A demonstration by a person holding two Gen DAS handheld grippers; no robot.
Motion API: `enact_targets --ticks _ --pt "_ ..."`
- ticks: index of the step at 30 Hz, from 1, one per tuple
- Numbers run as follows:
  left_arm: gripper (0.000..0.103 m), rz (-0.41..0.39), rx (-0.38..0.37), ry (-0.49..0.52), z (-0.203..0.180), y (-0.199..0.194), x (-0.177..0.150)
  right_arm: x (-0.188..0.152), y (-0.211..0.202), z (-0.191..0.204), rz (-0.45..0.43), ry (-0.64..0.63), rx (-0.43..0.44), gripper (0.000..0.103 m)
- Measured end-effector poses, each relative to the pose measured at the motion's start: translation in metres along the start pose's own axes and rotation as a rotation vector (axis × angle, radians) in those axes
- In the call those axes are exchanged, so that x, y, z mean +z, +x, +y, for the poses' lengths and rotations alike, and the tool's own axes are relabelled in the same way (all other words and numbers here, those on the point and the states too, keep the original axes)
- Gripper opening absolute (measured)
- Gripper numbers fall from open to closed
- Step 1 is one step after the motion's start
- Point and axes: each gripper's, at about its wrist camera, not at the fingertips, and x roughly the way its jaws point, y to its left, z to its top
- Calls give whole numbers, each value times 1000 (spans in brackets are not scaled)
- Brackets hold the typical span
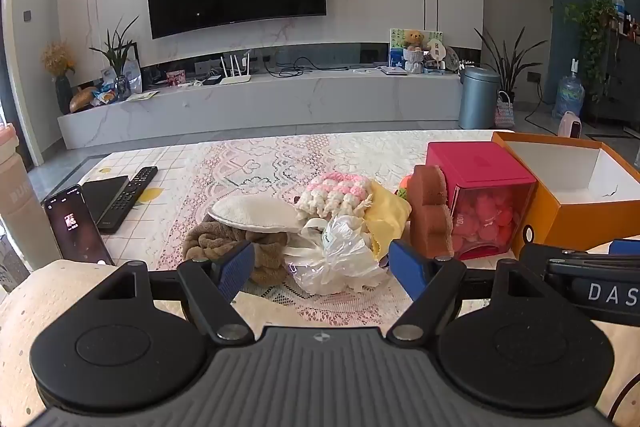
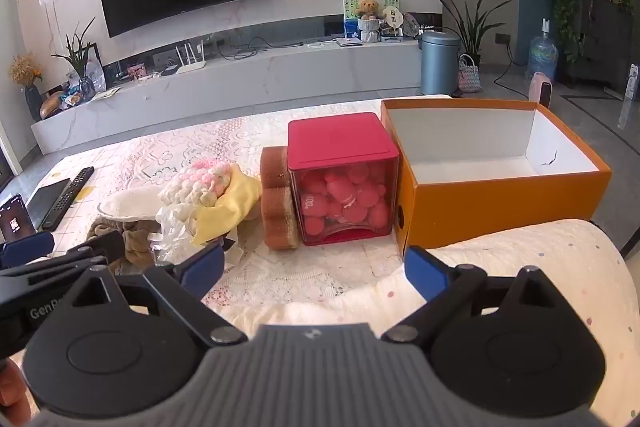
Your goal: Organize soft objects
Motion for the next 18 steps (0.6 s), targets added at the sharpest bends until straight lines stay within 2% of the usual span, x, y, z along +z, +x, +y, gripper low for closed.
enact_targets --ticks 13,18 --pt "90 14 -3 -14 3 0 1 -2 4 -7 12 0 -17 97" --pt "90 14 -3 -13 4 -2 2 -1 3 2 12 -9 -26 97"
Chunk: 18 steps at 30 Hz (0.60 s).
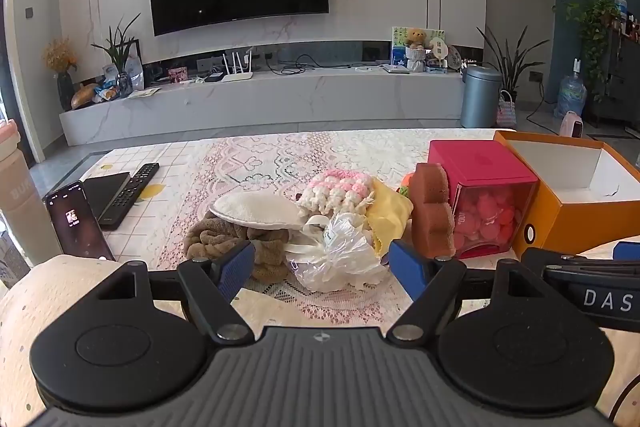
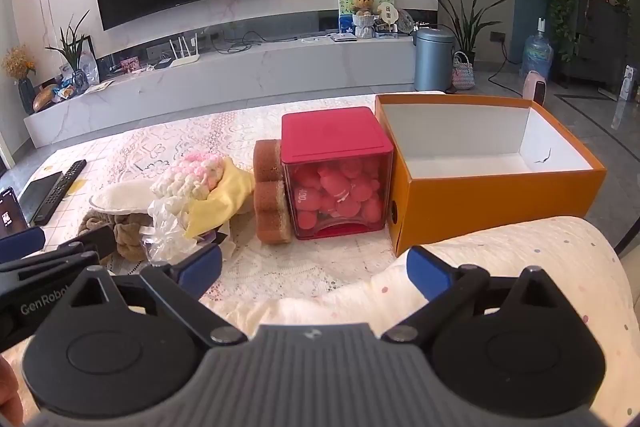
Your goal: Organize soft objects
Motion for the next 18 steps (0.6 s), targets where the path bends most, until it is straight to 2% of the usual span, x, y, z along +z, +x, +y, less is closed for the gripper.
enact_targets --ticks 18 --pt "90 0 4 1 -1 0 -1 0 1 1 7 -9 -6 97"
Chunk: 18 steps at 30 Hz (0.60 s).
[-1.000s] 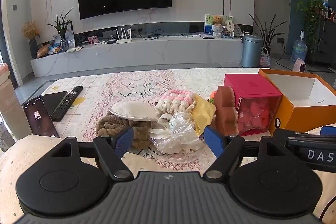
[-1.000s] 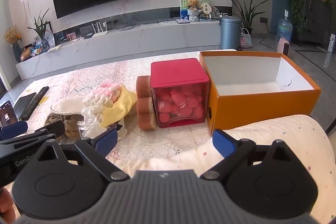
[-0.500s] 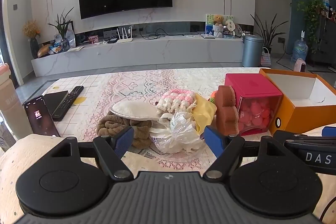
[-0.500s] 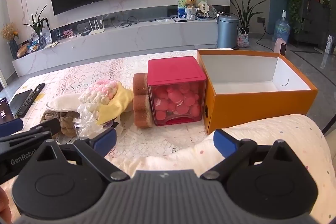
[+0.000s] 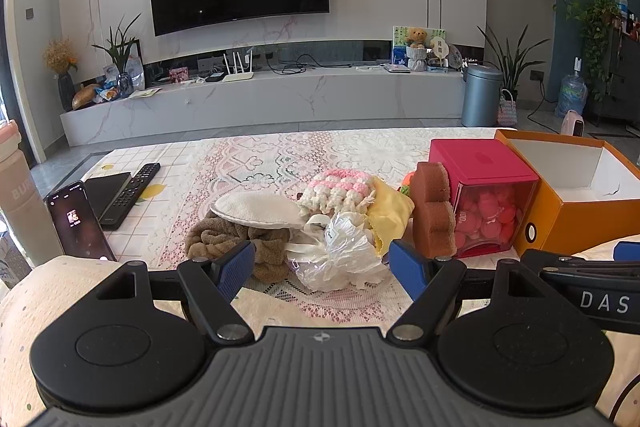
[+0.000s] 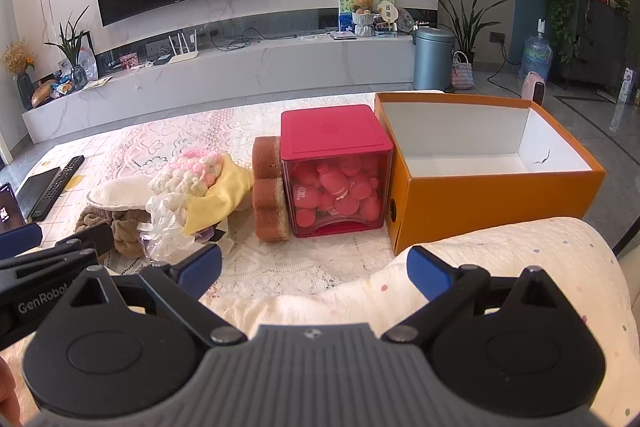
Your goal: Organize soft objects
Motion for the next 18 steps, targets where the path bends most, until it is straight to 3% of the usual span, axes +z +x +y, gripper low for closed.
enact_targets --ticks 18 --pt "90 -1 2 1 1 0 -2 0 0 0 3 0 -2 98"
